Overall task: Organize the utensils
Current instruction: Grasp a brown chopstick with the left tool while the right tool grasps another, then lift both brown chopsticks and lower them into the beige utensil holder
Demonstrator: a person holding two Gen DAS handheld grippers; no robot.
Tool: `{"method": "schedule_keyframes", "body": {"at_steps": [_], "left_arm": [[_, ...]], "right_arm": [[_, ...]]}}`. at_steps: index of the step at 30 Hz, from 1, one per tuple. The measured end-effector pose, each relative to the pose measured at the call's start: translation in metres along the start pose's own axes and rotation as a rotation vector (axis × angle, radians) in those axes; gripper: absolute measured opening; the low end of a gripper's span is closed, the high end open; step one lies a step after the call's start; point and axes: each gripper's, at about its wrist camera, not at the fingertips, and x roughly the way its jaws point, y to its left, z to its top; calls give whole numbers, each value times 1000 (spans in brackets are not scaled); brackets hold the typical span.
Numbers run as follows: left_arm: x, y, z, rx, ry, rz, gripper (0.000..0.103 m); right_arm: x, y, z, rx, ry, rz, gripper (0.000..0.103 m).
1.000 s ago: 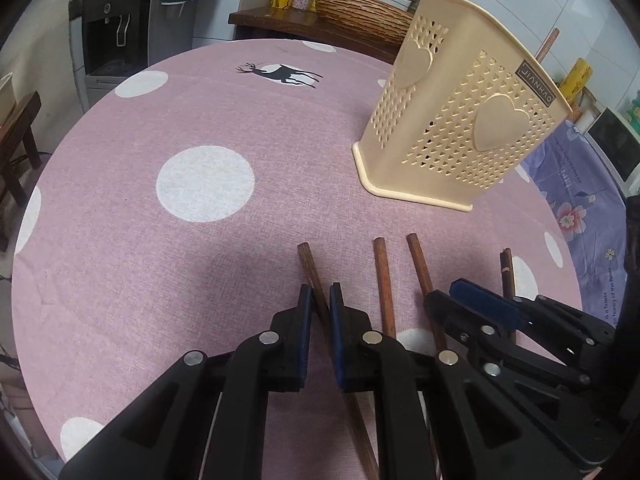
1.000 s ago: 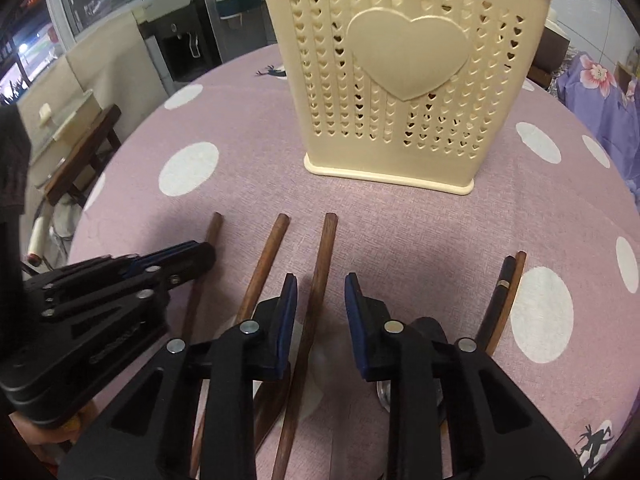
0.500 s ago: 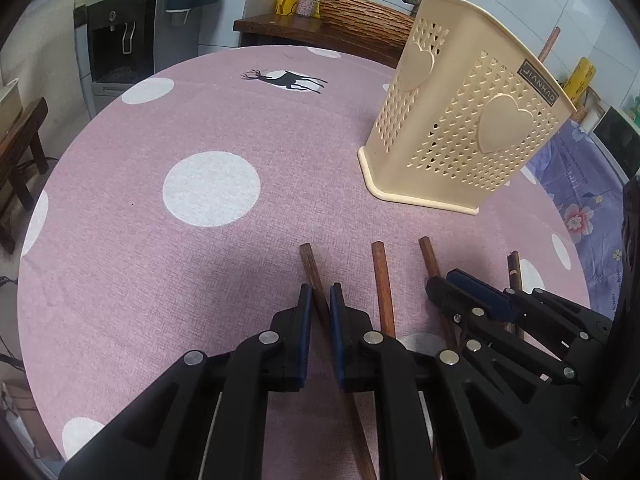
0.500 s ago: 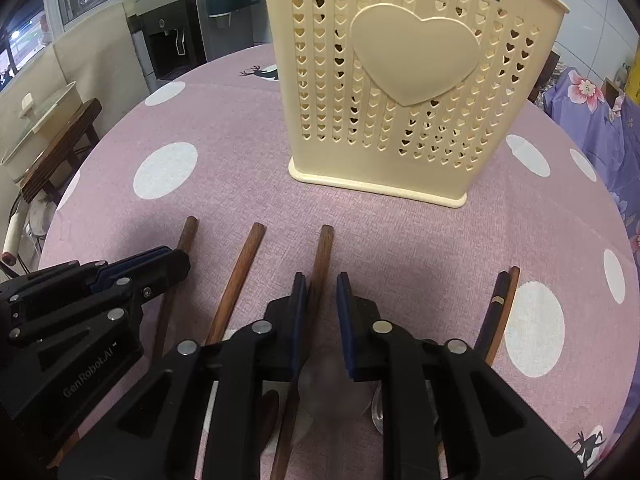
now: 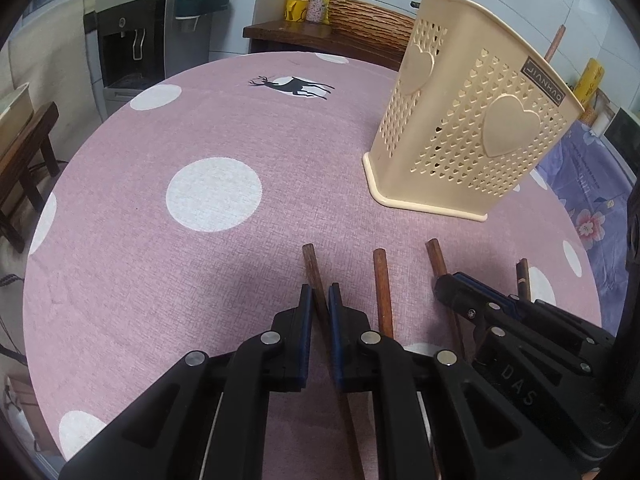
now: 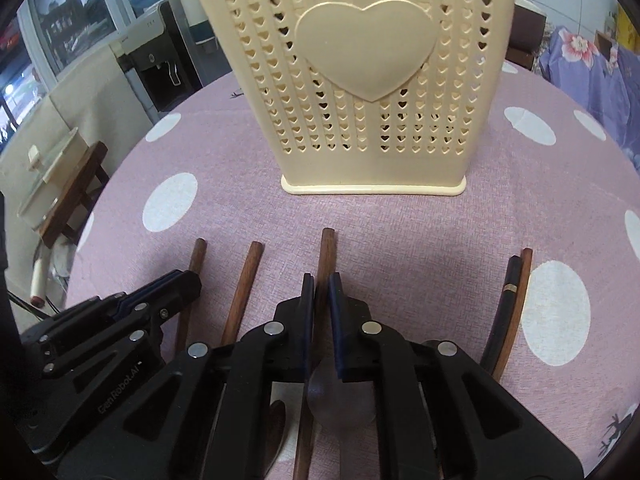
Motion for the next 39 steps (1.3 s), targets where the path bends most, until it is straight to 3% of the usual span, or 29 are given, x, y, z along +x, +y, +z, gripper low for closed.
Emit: {"method": "schedule_keyframes", "body": {"at_steps": [14, 25, 39], "left_arm": [[-64, 3, 18, -52, -129, -170, 8], [-123, 2, 38, -20, -273, -192, 7], [-143, 5, 44, -11, -317, -208, 7]], "right_arm": [[-84, -4, 9, 46, -197, 181, 8], [-161, 2, 22, -27, -384, 192, 8], [-194, 7, 20, -75, -444, 185, 8]]}}
